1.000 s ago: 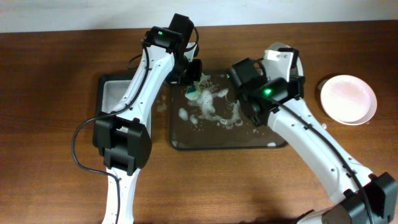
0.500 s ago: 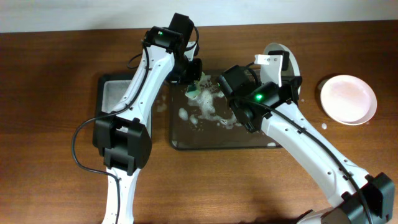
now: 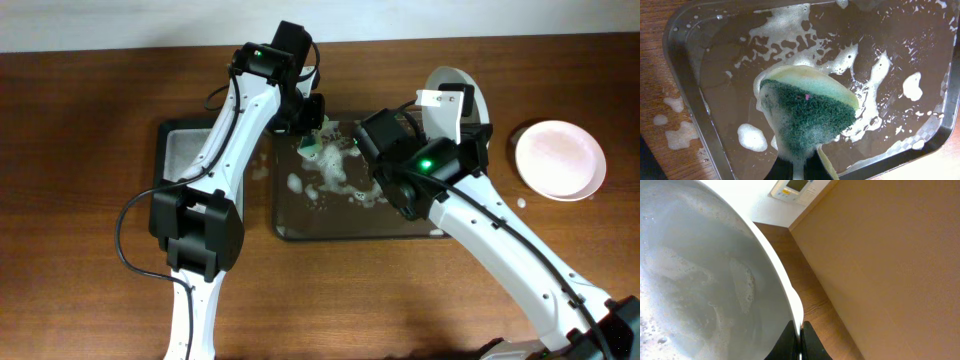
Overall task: Clean dirty plates on tray and stack at the side
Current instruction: 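Carry the plate right with the right gripper toward the plate stack, then lower the plate onto the stack and open the right gripper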
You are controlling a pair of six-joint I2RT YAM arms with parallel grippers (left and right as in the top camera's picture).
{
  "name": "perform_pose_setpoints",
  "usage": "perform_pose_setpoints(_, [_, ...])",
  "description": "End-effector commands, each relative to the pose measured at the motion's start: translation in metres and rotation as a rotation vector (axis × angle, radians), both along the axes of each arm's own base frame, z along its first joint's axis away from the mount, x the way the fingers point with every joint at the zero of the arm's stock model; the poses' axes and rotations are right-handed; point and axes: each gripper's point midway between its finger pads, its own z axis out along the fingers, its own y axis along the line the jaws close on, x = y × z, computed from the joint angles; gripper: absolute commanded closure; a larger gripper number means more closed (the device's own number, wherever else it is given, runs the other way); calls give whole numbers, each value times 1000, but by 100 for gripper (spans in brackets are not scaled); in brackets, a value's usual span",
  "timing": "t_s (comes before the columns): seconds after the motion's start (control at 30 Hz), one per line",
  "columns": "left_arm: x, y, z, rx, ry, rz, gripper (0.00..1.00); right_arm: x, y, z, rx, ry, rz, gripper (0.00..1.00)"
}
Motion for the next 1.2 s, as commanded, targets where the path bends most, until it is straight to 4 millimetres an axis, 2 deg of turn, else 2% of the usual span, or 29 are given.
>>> perform_pose_setpoints(0.0, [1,1,4,5,-18,-13,100,-4,1,12,13,-55,2,96])
perform_pose_setpoints(0.13, [1,1,4,5,-17,-13,100,-4,4,13,25,-60,12,96])
perform_pose_setpoints(0.2, [1,1,4,4,-17,-13,100,-2,5,7,61,-48,17,96])
perform_pose_setpoints(0.37, [1,1,4,4,-17,-13,100,5,8,-19,221,18,32,96])
perform_pose_setpoints(0.5, [0,1,4,5,-15,-14,100,15,-7,-45,417,71,-4,96])
perform_pose_setpoints(0.67, [-1,2,4,7,-11,-13,100,28,-46,-76,713,157,-37,96])
perform_pose_setpoints(0.77, [-1,2,4,7,-11,-14,100,32,-78,-85,898,140,-63,96])
perform_pose_setpoints(0.8, [-1,2,4,7,-11,-14,100,34,-96,-87,995,115,-63,96])
perform_pose_setpoints(0.9, [-1,2,4,7,-12,-14,100,35,-125,-87,1109,68,-60,96])
perform_pose_setpoints(0.97, [0,1,4,5,-15,-14,100,31,-151,-91,1191,26,-82,96])
perform_pose_setpoints(1.17, [0,1,4,5,-16,-13,100,17,-227,-119,1275,-79,-246,96])
